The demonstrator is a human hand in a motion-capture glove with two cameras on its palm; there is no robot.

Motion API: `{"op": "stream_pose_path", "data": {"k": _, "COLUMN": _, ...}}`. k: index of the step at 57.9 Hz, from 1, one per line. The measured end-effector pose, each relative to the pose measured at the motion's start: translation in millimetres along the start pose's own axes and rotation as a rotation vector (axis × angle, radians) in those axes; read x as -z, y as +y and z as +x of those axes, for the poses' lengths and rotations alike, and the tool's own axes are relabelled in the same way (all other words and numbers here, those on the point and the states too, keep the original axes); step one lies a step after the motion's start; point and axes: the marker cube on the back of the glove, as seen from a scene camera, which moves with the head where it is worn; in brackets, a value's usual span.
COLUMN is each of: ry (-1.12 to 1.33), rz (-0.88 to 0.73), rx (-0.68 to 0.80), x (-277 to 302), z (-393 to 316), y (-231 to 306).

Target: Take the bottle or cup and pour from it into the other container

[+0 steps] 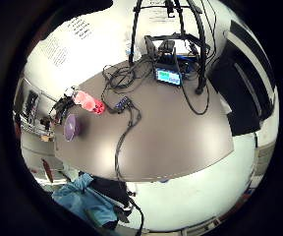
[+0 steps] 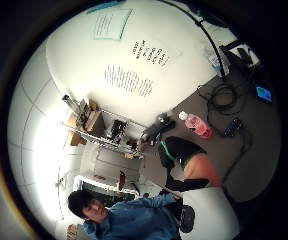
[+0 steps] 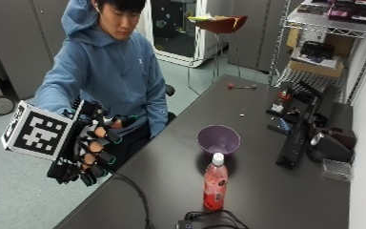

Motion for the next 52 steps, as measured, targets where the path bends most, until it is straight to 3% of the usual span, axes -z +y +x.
{"op": "stream_pose_path", "data": {"k": 28, "ry": 0.015, "rz": -0.051, "rx": -0.038, "x": -28.7, "z": 22.6, "y": -32.1}}
{"op": "stream_pose_path", "data": {"k": 52, "ry": -0.038, "rz": 0.137, "rx": -0.116, "x": -97.4, "z": 38.2, "y": -30.3}}
